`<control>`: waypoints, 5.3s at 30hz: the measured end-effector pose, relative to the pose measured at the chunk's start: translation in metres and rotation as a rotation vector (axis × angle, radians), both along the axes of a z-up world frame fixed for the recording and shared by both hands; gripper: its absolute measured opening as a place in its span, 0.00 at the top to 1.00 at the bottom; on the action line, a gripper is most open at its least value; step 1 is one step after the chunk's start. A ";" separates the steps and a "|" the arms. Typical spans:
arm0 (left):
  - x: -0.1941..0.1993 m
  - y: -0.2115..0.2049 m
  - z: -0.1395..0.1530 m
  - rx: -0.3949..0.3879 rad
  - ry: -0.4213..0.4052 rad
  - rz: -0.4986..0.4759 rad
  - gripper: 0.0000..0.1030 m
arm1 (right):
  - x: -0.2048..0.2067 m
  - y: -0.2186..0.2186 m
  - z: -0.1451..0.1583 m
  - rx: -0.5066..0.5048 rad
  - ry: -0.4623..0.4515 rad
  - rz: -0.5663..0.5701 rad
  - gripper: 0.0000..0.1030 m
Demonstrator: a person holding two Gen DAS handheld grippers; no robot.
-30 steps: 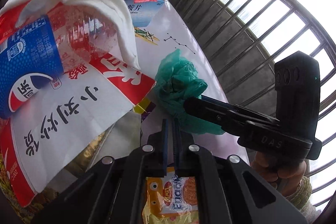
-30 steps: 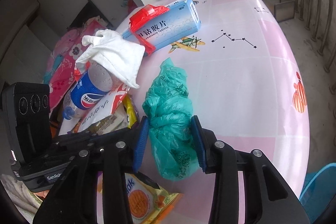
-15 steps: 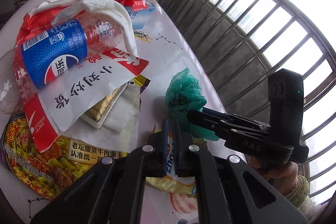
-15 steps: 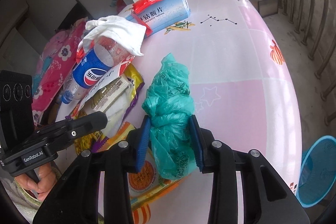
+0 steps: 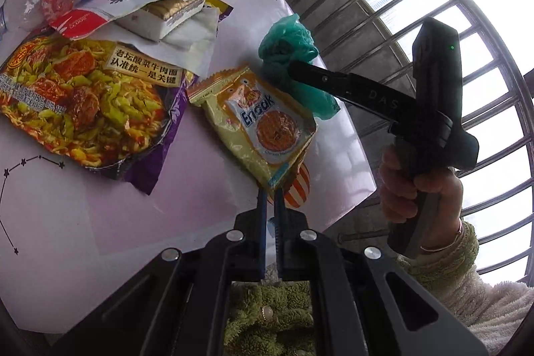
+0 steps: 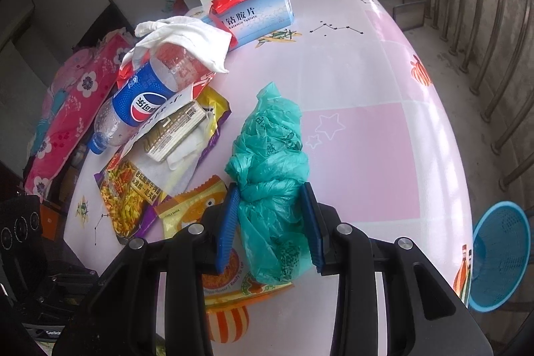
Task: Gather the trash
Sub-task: 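Grasp the Enaak snack wrapper with the left tool while the right tool holds the green bag, then drop the green bag and Enaak wrapper into the blue wastebasket with both tools, then bring both tools back to the table toward the Pepsi bottle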
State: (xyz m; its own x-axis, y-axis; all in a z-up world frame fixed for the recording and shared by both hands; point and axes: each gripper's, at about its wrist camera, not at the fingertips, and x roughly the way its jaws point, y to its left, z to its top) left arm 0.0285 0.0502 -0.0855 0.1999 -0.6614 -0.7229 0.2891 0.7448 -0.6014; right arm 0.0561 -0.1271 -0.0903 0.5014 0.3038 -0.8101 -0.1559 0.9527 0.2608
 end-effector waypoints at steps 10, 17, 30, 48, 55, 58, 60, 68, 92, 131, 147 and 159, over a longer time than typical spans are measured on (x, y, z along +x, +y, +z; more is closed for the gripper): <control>0.018 0.003 -0.010 -0.033 0.067 0.061 0.96 | -0.037 -0.002 0.000 -0.011 -0.005 -0.043 0.67; 0.022 0.016 -0.015 -0.139 0.116 0.105 0.95 | -0.044 -0.015 -0.004 0.067 0.008 -0.081 0.67; 0.037 0.011 -0.008 -0.317 0.137 0.115 0.85 | -0.045 -0.017 -0.004 0.083 -0.005 -0.077 0.67; 0.037 -0.009 0.015 -0.162 -0.027 0.092 0.92 | -0.049 -0.031 0.009 0.117 -0.029 -0.104 0.68; 0.041 -0.030 0.049 -0.145 -0.149 0.030 0.92 | -0.069 -0.074 0.042 0.117 -0.140 -0.245 0.68; 0.048 -0.057 0.063 -0.142 -0.188 -0.034 0.92 | -0.084 -0.107 0.053 0.124 -0.196 -0.366 0.68; 0.053 -0.083 0.071 -0.123 -0.218 -0.089 0.92 | -0.094 -0.134 0.054 0.151 -0.212 -0.461 0.68; 0.081 -0.227 0.066 -0.073 -0.174 -0.368 0.92 | -0.121 -0.244 0.003 0.312 -0.144 -0.871 0.67; 0.107 -0.439 -0.014 0.139 -0.187 -0.592 0.43 | -0.158 -0.389 -0.145 0.518 0.072 -1.338 0.47; 0.075 -0.015 0.142 0.059 -0.552 0.225 0.39 | -0.030 -0.142 0.053 0.371 -0.154 -0.430 0.43; 0.071 0.159 0.114 0.126 -0.504 0.511 0.42 | 0.048 0.020 0.030 0.561 0.046 -0.057 0.43; 0.140 0.222 0.050 0.094 -0.230 0.565 0.77 | 0.100 0.108 -0.001 0.579 0.208 0.004 0.39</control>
State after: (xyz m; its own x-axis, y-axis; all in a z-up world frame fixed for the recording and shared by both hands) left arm 0.1683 0.2717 -0.0359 0.6586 -0.3434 -0.6696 -0.0508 0.8675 -0.4948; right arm 0.1565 -0.0196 -0.0918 0.3482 0.7251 -0.5941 -0.0490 0.6469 0.7610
